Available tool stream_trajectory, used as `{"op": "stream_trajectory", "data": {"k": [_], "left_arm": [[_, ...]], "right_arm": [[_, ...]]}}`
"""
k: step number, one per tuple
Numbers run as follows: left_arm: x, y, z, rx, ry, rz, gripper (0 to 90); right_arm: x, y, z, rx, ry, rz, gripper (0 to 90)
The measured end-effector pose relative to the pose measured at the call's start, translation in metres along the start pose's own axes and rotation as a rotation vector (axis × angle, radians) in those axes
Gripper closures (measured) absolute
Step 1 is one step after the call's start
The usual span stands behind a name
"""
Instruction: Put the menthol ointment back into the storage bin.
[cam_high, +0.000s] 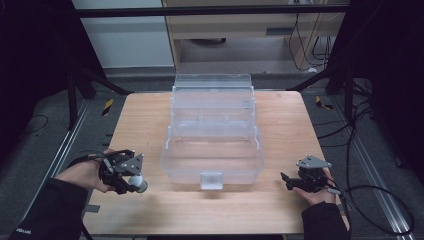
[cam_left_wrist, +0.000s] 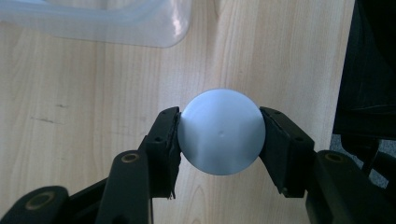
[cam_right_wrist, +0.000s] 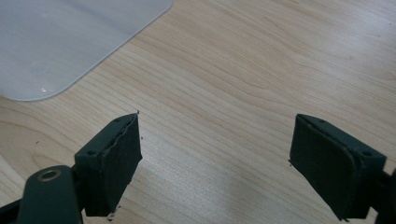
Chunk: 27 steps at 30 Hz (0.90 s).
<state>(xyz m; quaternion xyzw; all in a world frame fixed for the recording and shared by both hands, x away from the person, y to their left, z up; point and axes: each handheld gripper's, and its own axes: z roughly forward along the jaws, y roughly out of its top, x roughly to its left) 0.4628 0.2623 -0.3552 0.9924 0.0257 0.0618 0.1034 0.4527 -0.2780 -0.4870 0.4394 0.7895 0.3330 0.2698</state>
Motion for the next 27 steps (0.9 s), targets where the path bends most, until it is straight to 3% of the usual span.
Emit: {"op": "stream_trajectory", "data": {"k": [11,17,27], "left_arm": [[0.021,0.019,-0.025,-0.017,0.02,-0.004,50.0],[0.032,0.024,-0.032,-0.033,0.022,-0.022,50.0],[0.049,0.04,-0.039,-0.035,0.038,-0.01,50.0]], "right_arm": [[0.0,0.0,0.0,-0.004,0.002,-0.001,17.1],[-0.001,-0.002,0.001,0.0,0.002,-0.001,17.0],[-0.002,-0.002,0.002,0.0,0.005,-0.003,17.0]]}}
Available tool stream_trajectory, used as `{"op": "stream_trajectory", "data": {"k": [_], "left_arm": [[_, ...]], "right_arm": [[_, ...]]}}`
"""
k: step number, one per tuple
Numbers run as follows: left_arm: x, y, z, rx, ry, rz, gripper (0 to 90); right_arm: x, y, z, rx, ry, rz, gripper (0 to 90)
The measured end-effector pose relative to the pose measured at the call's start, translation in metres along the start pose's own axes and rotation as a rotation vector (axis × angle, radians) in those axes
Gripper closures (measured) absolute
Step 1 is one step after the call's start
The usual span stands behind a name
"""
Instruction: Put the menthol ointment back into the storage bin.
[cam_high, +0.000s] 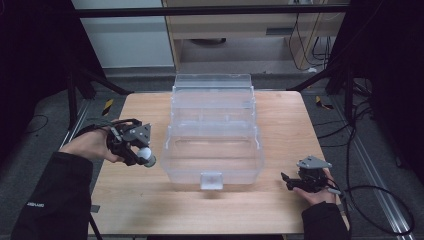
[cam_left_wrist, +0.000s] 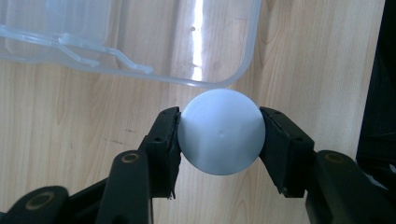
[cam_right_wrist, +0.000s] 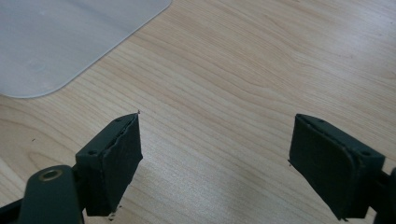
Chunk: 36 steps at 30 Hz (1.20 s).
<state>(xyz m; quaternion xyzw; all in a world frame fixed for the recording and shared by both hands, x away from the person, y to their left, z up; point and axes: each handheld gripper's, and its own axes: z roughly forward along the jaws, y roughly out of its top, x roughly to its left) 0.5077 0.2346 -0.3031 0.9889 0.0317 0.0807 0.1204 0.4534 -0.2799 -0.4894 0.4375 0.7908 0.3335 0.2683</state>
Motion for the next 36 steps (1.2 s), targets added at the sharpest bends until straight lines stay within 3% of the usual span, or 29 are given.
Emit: {"op": "stream_trajectory", "data": {"k": [18,24,36], "left_arm": [[0.013,0.037,0.007,-0.017,0.003,0.051,50.1],[0.017,0.044,0.011,-0.036,0.008,0.055,50.1],[0.021,0.052,0.032,-0.019,-0.019,0.064,50.1]], "right_arm": [[0.0,0.0,0.0,-0.001,0.005,0.009,17.0],[-0.001,-0.001,0.001,0.0,0.003,0.002,17.0],[-0.001,-0.001,0.002,0.004,0.006,0.002,17.0]]}}
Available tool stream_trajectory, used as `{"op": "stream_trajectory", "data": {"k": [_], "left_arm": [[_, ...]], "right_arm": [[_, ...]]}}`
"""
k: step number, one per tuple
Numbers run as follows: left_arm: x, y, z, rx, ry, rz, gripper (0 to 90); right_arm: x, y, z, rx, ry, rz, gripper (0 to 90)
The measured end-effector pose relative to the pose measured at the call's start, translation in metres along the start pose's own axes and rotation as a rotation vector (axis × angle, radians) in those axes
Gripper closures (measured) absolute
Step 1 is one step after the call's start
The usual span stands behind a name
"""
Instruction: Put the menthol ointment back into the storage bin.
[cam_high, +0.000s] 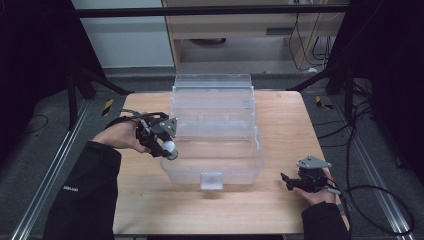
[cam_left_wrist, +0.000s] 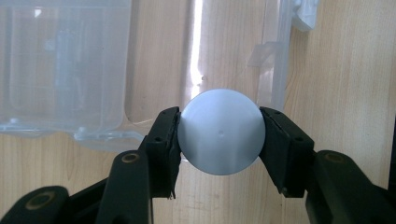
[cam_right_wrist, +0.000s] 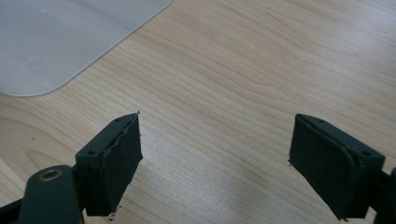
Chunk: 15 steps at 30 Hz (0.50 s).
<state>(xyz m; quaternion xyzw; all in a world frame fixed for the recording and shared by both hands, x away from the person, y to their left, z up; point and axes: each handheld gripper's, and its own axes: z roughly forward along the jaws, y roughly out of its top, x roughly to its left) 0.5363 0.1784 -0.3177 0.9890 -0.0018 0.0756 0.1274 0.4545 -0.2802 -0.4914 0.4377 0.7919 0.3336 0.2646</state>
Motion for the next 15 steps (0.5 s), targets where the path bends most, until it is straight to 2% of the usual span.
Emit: {"op": "stream_trajectory", "data": {"k": [15], "left_arm": [[0.003,-0.004,0.029,0.029,-0.039,-0.007,50.1]], "right_arm": [[0.001,0.0,0.001,0.005,0.004,-0.002,17.0]]}}
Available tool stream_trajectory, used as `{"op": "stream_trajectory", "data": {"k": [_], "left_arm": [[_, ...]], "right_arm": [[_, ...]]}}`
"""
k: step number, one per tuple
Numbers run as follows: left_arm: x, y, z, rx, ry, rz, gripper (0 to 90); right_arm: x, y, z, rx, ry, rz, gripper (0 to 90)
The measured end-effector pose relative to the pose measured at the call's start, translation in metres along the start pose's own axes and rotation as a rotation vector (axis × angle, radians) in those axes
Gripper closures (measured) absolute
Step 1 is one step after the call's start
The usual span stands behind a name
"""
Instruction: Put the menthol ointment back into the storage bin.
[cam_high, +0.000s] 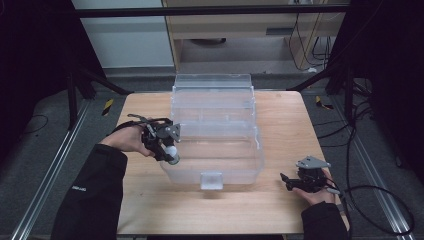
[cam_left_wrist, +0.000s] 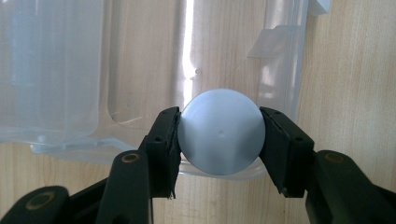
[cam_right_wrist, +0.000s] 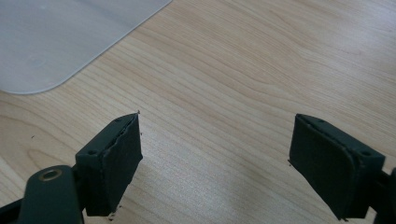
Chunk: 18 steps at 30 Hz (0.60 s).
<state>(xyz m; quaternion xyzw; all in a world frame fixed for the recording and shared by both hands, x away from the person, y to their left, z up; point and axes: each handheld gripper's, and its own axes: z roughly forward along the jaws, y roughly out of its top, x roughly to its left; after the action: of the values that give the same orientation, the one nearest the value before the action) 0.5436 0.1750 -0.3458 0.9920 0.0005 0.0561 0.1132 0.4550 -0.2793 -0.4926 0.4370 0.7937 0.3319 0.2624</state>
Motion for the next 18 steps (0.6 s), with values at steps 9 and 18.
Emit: {"op": "stream_trajectory", "data": {"k": [9,18], "left_arm": [[0.001,-0.003,0.017,0.021,-0.021,-0.008,50.1],[0.001,-0.006,0.029,0.044,-0.034,-0.008,50.1]], "right_arm": [[0.0,0.0,0.0,0.0,0.001,-0.001,17.0],[0.0,0.0,0.001,0.006,0.002,-0.007,16.7]]}}
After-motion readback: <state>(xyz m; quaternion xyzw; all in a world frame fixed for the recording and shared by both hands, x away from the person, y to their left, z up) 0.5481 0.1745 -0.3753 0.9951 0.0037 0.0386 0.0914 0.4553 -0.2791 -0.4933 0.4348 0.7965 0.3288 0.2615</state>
